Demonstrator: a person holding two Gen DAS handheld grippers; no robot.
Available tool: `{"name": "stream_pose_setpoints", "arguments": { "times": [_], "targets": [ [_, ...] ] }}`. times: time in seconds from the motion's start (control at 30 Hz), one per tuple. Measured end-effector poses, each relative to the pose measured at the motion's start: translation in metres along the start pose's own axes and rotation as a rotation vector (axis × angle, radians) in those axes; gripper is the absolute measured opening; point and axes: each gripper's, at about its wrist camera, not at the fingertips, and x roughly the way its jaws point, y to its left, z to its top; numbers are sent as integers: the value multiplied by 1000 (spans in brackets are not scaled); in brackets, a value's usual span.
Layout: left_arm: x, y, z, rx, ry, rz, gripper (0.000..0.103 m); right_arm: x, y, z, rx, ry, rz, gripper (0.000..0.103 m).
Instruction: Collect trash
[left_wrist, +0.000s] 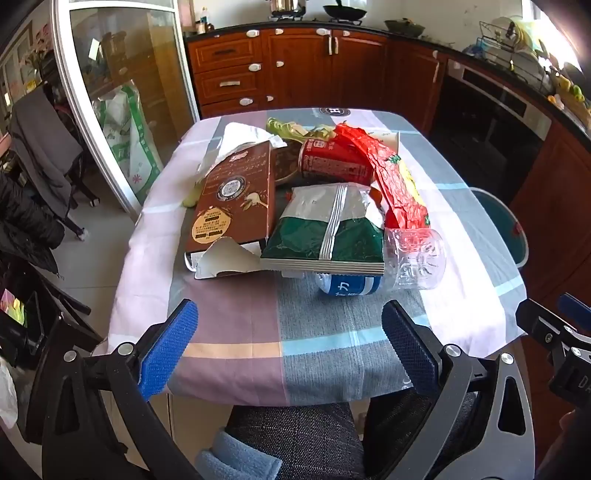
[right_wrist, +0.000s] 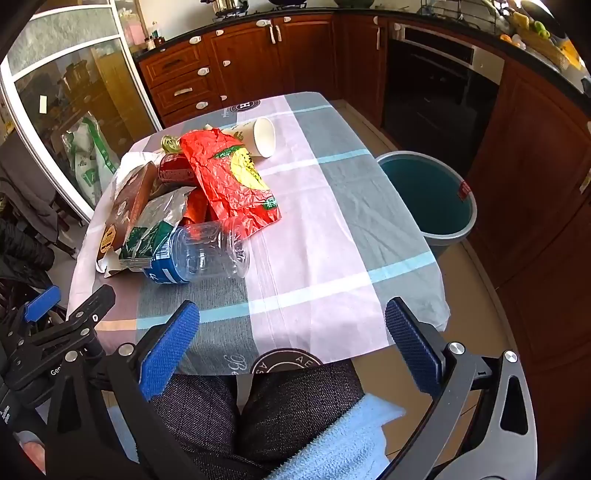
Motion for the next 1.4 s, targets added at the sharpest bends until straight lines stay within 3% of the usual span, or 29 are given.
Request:
{"name": "stream_pose_setpoints", "arguments": {
  "times": [0.27, 0.3, 1.4],
  "targets": [
    [-2, -6, 1, 20, -34, 5, 99, -3, -2, 2, 10, 16, 8, 97],
    [-2, -7, 2, 21, -37, 3, 99, -11, 2, -1, 2, -12, -7, 97],
    [2, 2, -2, -10, -8, -28, 99, 1, -1, -2, 8, 9, -25, 97]
  ]
}}
